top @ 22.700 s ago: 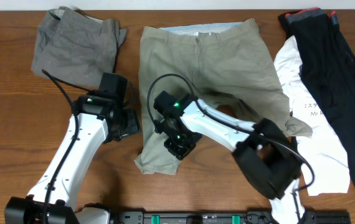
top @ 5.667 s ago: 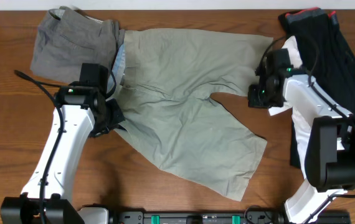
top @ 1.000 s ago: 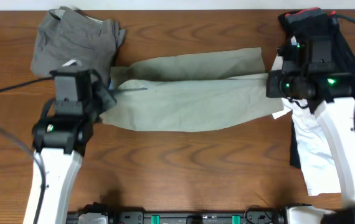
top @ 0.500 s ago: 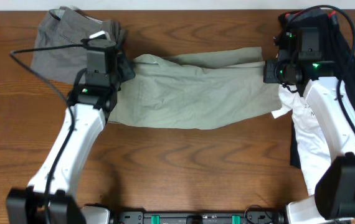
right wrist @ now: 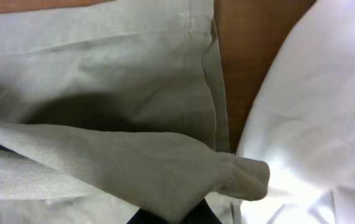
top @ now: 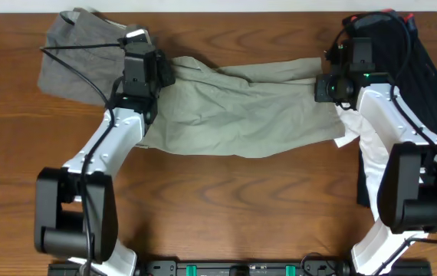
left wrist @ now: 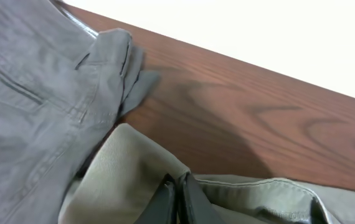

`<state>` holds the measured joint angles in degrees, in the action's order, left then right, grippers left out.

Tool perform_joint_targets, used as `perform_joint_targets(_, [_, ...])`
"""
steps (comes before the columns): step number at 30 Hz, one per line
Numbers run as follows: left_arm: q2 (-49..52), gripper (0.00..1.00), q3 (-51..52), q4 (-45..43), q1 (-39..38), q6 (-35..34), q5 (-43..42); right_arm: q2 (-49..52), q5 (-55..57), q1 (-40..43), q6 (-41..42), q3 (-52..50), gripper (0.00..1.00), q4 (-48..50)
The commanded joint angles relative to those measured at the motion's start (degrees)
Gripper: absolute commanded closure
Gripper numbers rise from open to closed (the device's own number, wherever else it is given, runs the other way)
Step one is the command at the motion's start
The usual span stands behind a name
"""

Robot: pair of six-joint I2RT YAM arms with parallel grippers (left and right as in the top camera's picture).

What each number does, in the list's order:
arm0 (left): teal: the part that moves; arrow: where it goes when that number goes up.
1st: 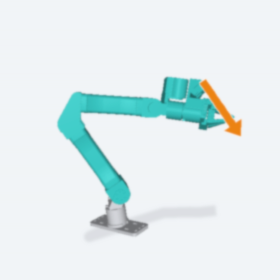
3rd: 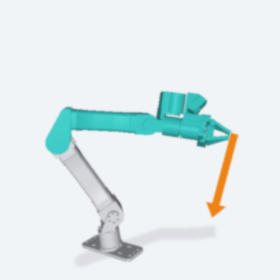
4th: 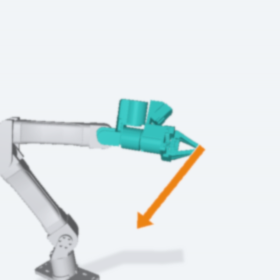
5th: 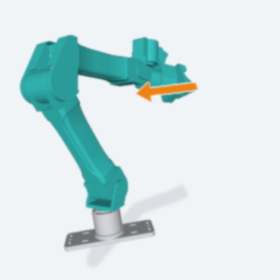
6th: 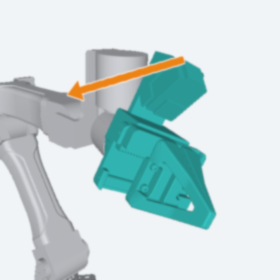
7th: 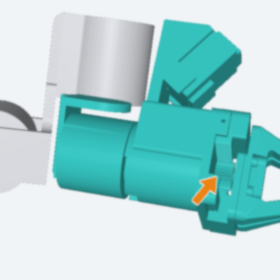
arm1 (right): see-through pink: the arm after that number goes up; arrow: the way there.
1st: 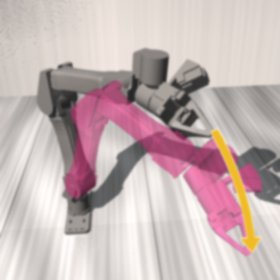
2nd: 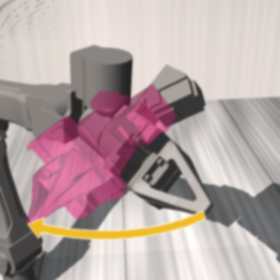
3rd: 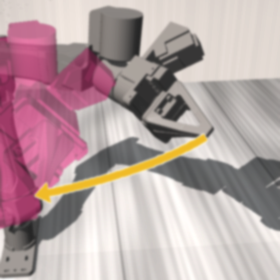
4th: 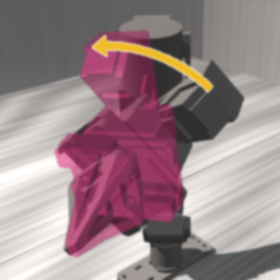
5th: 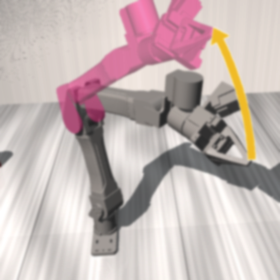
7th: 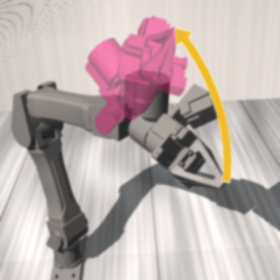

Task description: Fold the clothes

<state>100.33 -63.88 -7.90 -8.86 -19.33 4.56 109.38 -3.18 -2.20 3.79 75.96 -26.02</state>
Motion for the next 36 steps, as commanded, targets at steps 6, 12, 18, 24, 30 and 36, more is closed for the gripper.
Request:
perform_joint_targets(6, [2.9, 0.93, 0.2, -2.3, 0.0, 1.3, 1.1, 0.9, 0.0, 0.5, -0.7, 0.8, 0.99, 7.0])
perform_joint_targets(12, [2.7, 0.02, 0.2, -2.5, 0.1, 1.3, 6.0, 0.7, -0.2, 0.5, -0.4, 0.9, 0.27, 11.3])
perform_joint_targets(18, [-3.3, 0.02, 0.2, 3.7, 0.0, 1.7, 6.2, -3.1, -5.3, 0.3, 0.9, 0.9, 0.25, 9.9])
perform_joint_targets(24, [-8.8, 0.02, 0.2, 13.8, 0.0, 1.7, 5.1, -5.3, -9.8, -0.8, 0.6, 0.9, 0.55, 9.3])
perform_joint_targets(30, [-8.8, 0.02, 0.2, 21.5, 0.0, 1.7, 5.1, -4.9, -6.7, -2.3, -0.5, 0.9, 0.91, 7.5])
perform_joint_targets(36, [-8.8, 0.02, 0.2, 27.2, 0.0, 1.8, 5.1, -1.5, -5.9, -2.1, -0.7, 0.9, 0.99, 7.3])
